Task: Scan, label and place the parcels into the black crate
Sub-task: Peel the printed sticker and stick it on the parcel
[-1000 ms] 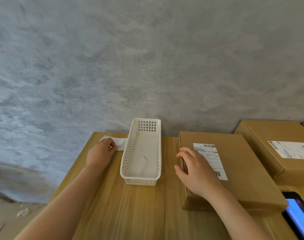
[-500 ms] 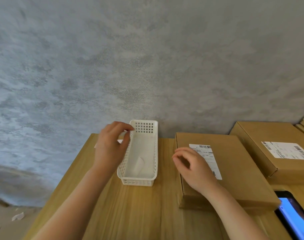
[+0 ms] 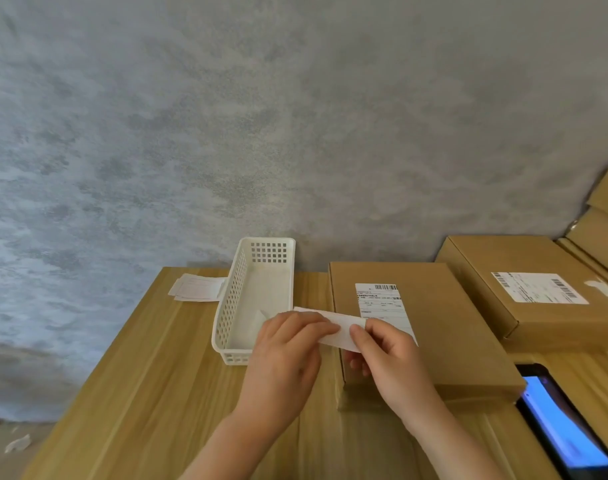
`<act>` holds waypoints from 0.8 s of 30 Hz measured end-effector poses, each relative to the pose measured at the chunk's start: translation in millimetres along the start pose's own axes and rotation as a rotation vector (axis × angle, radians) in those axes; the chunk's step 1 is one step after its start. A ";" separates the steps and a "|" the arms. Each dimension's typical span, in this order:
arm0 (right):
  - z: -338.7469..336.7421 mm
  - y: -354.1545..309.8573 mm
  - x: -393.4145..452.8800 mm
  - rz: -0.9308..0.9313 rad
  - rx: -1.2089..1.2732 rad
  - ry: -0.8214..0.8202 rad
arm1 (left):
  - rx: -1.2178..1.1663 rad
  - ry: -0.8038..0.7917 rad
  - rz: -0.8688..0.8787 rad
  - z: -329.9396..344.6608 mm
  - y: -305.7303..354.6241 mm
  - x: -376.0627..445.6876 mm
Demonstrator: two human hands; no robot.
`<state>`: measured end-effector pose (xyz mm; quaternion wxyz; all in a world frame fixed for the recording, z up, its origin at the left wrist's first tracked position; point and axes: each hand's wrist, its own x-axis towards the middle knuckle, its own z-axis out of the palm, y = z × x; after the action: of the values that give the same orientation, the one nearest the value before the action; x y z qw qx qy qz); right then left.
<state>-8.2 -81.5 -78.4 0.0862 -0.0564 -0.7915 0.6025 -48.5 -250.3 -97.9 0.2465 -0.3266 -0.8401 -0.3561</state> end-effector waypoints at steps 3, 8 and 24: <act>-11.5 6.7 -6.1 0.025 -0.009 0.049 | -0.111 0.017 -0.228 -3.3 1.8 -4.9; -24.4 11.2 -15.6 0.024 -0.009 0.088 | -0.404 0.077 -0.616 -8.1 9.1 -8.7; -30.6 15.0 -21.7 0.012 -0.015 0.076 | -0.617 -0.071 -0.803 -5.9 25.3 -12.7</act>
<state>19.1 -52.8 -86.4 0.1119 -0.0846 -0.7917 0.5946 -20.6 -246.1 -91.4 -0.0465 -0.0471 -0.7630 -0.6430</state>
